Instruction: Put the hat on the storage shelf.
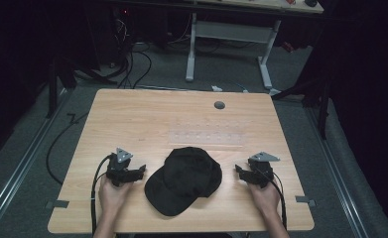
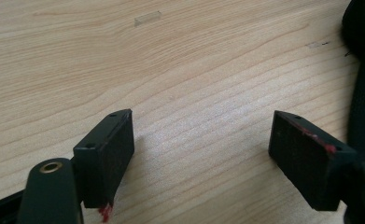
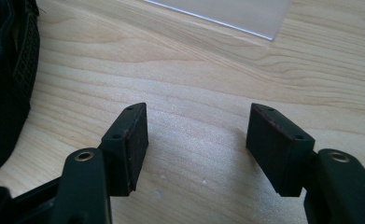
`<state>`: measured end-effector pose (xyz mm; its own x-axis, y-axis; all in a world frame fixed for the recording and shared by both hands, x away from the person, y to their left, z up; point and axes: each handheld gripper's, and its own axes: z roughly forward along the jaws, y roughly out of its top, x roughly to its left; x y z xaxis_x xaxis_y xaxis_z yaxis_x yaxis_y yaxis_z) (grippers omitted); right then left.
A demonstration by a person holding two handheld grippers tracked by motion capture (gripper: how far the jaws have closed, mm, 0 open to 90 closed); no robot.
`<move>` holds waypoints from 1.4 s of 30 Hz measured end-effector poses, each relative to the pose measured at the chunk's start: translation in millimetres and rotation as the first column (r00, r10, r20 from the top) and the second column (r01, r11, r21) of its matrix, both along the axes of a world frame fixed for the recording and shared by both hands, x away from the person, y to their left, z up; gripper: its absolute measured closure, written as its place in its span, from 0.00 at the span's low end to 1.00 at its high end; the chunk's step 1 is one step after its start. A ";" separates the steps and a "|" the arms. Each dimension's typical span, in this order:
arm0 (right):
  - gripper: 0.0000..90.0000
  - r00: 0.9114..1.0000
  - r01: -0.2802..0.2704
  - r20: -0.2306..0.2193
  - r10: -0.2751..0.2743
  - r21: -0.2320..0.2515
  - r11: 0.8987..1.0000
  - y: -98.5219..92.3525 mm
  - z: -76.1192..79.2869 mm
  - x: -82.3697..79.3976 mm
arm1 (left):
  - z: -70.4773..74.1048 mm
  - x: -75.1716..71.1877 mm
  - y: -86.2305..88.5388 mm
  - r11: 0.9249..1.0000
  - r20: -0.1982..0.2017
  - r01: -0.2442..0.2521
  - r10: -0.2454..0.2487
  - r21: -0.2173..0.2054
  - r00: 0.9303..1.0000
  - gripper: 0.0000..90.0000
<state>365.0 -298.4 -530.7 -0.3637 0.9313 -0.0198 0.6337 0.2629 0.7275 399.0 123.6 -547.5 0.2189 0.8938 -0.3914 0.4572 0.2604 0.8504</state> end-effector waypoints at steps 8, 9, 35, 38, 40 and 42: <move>0.43 1.000 0.000 0.000 0.000 0.000 1.000 0.1 0.0 0.0 | 0.0 0.1 0.1 1.000 0.000 0.000 0.000 -0.001 1.000 0.25; 0.43 1.000 0.000 0.000 0.000 0.000 1.000 0.1 0.0 0.0 | 0.0 0.1 0.1 1.000 0.000 0.000 0.000 -0.001 1.000 0.25; 0.45 1.000 0.005 0.000 -0.005 0.004 1.000 -0.1 0.1 -0.1 | 0.1 0.1 -0.1 1.000 0.000 -0.005 0.005 -0.002 1.000 0.26; 0.47 1.000 0.015 -0.009 -0.015 0.010 1.000 -1.1 1.5 -0.9 | 0.1 0.1 -0.1 1.000 0.000 -0.006 0.006 -0.002 1.000 0.26; 0.48 1.000 0.013 -0.008 -0.013 0.020 1.000 -1.8 2.7 -2.2 | 0.1 0.1 -0.1 1.000 0.000 -0.006 0.006 -0.002 1.000 0.26; 0.48 1.000 0.010 -0.002 -0.010 0.035 0.999 -1.7 5.2 -4.7 | 0.0 0.2 -0.1 1.000 0.001 -0.007 0.007 -0.002 1.000 0.26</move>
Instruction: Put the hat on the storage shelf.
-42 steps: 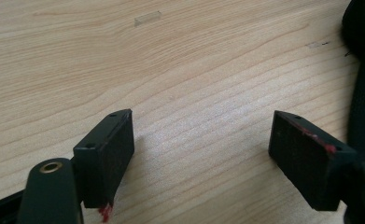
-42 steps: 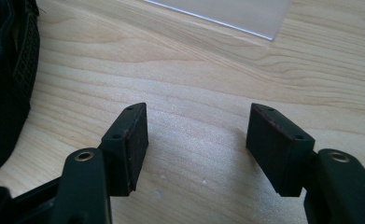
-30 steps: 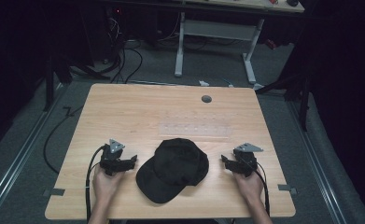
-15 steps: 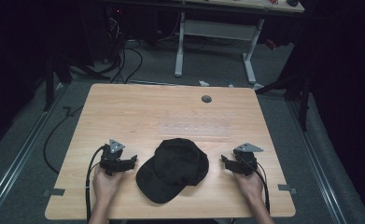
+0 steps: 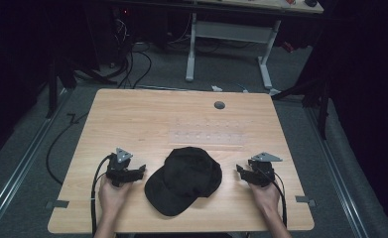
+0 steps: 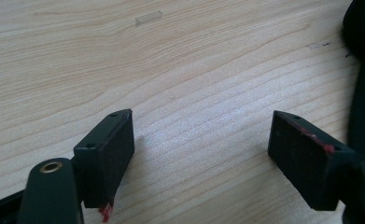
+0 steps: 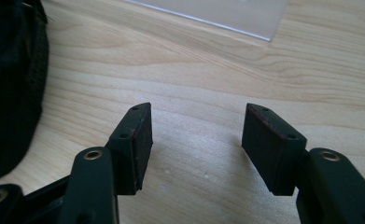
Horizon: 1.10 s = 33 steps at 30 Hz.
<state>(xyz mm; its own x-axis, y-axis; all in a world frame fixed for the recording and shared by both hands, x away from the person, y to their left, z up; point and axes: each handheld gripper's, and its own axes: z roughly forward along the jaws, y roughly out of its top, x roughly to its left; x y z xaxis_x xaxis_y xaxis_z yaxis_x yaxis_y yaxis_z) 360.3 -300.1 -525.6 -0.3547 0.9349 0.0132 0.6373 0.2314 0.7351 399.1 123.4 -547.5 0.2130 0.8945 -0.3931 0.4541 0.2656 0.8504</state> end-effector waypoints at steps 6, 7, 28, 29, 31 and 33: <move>0.51 1.000 -0.019 0.025 0.018 0.059 0.998 2.0 5.8 -6.5 | 0.1 0.2 -0.1 1.000 0.000 -0.002 0.002 -0.003 1.000 0.26; 0.52 1.000 -0.021 0.024 0.020 0.066 0.998 3.2 6.4 -7.9 | 0.1 0.1 -0.1 1.000 0.000 -0.003 0.003 -0.002 1.000 0.26; 0.51 0.988 -0.147 0.069 0.139 0.145 0.978 26.4 24.6 -31.0 | 0.0 0.1 -0.2 1.000 0.000 -0.007 0.007 -0.002 1.000 0.26; 0.51 0.987 -0.152 0.068 0.144 0.150 0.977 27.9 24.9 -31.0 | 0.1 0.1 -0.2 1.000 0.000 -0.008 0.008 -0.002 1.000 0.26; 0.51 0.986 -0.163 0.067 0.154 0.152 0.975 31.0 25.8 -31.2 | 0.0 0.0 -0.2 1.000 0.000 -0.007 0.007 -0.001 1.000 0.26; 0.50 0.984 -0.174 0.065 0.165 0.154 0.973 34.4 26.8 -31.2 | 0.0 0.0 -0.2 1.000 0.000 -0.007 0.007 -0.001 1.000 0.26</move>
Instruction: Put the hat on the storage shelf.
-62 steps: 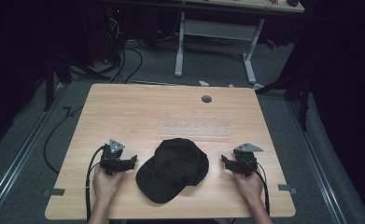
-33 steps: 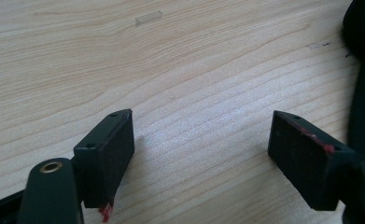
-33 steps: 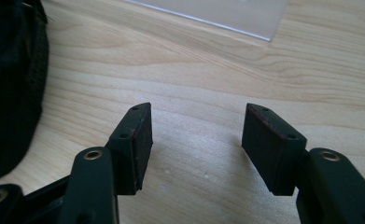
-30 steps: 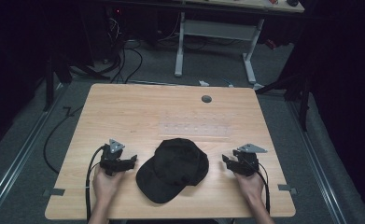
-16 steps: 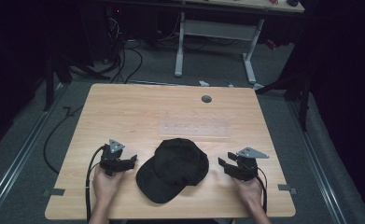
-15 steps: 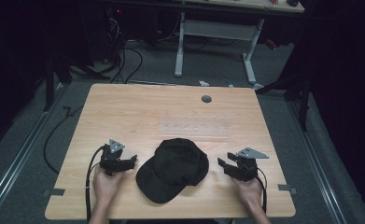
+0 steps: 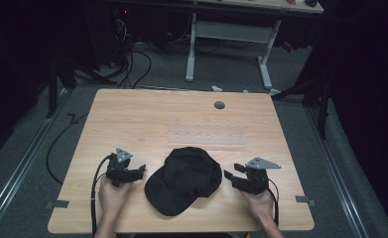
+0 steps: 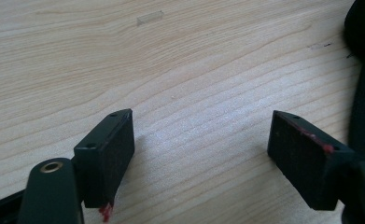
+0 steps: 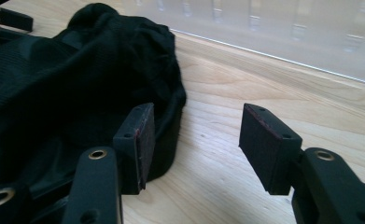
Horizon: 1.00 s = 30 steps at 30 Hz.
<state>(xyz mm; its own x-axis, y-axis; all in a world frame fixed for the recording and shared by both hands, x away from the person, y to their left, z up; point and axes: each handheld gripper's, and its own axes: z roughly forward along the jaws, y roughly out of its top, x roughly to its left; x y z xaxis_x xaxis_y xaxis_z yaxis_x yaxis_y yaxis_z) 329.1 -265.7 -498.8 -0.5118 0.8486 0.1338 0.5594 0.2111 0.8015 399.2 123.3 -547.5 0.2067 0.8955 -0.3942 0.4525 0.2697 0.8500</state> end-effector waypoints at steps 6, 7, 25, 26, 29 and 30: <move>0.49 1.000 -0.021 -0.011 0.021 0.005 1.000 10.8 0.6 2.0 | 0.0 0.0 -0.1 1.000 0.000 -0.002 0.002 -0.001 1.000 0.26; 0.49 1.000 -0.026 -0.011 0.026 0.002 1.000 12.6 0.3 2.8 | 0.0 0.0 -0.1 1.000 0.000 -0.001 0.001 0.000 1.000 0.26; 0.49 0.996 -0.036 -0.086 0.033 -0.039 0.999 34.9 -16.0 19.1 | 0.1 -0.1 -0.1 1.000 -0.002 -0.002 0.002 0.001 1.000 0.26; 0.49 0.995 -0.039 -0.088 0.035 -0.045 0.998 35.4 -17.1 20.2 | 0.1 -0.1 -0.1 1.000 -0.002 -0.002 0.002 0.001 1.000 0.26; 0.50 0.995 -0.035 -0.093 0.030 -0.048 0.998 37.5 -18.8 21.6 | 0.1 -0.1 -0.1 1.000 -0.002 -0.002 0.002 0.001 1.000 0.26; 0.50 0.995 -0.035 -0.091 0.030 -0.051 0.998 37.9 -19.5 22.3 | 0.1 -0.1 -0.1 1.000 -0.002 -0.002 0.002 0.001 1.000 0.26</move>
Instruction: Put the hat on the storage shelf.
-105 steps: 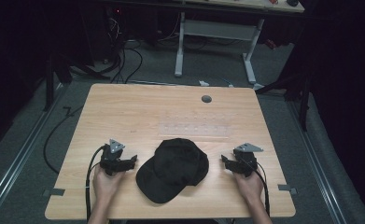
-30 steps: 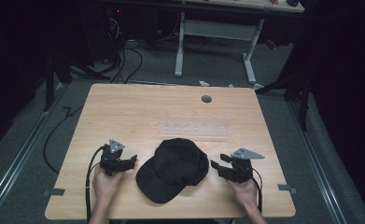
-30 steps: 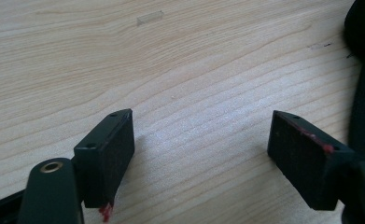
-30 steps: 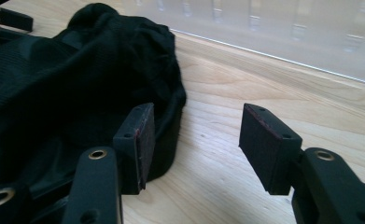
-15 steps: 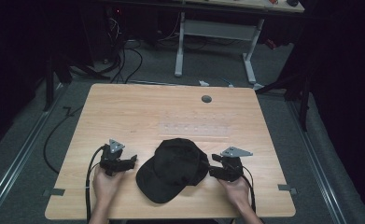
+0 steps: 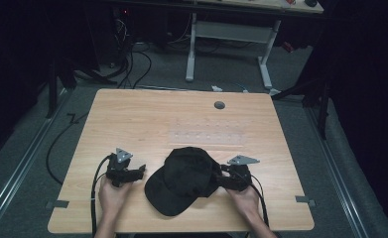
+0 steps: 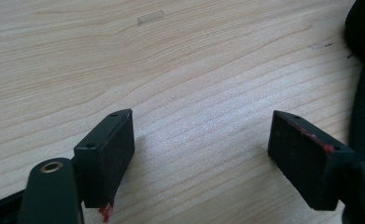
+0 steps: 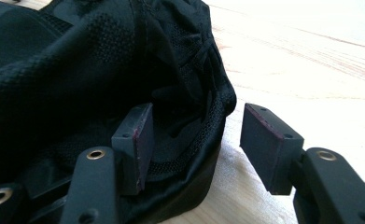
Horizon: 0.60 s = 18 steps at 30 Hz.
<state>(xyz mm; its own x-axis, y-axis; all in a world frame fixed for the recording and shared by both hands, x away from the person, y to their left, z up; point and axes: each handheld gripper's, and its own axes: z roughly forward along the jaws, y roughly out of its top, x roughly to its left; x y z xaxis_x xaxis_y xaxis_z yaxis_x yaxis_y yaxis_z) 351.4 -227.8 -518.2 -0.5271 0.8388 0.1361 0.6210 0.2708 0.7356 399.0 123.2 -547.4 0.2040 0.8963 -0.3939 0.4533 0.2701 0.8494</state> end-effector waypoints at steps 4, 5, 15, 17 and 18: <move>0.51 1.000 0.007 -0.008 -0.007 -0.009 1.000 1.6 -3.1 2.0 | 0.0 0.0 0.0 1.000 0.000 0.000 0.000 0.000 1.000 0.26; 0.52 1.000 0.009 -0.007 -0.009 -0.014 1.000 2.2 -3.7 2.2 | 0.0 0.0 0.0 1.000 0.000 0.000 0.000 0.000 1.000 0.26; 0.56 1.000 0.007 -0.007 -0.007 -0.054 0.998 4.7 -9.5 4.6 | 0.0 0.0 0.0 1.000 0.000 0.000 0.000 0.000 1.000 0.26; 0.59 1.000 0.011 -0.001 -0.011 -0.065 0.998 5.5 -9.5 3.9 | 0.0 0.0 0.0 1.000 0.000 0.000 0.000 0.000 1.000 0.26; 0.61 1.000 0.010 0.005 -0.009 -0.080 0.997 6.0 -9.4 3.5 | 0.0 0.0 0.0 1.000 0.000 0.000 0.000 0.000 1.000 0.26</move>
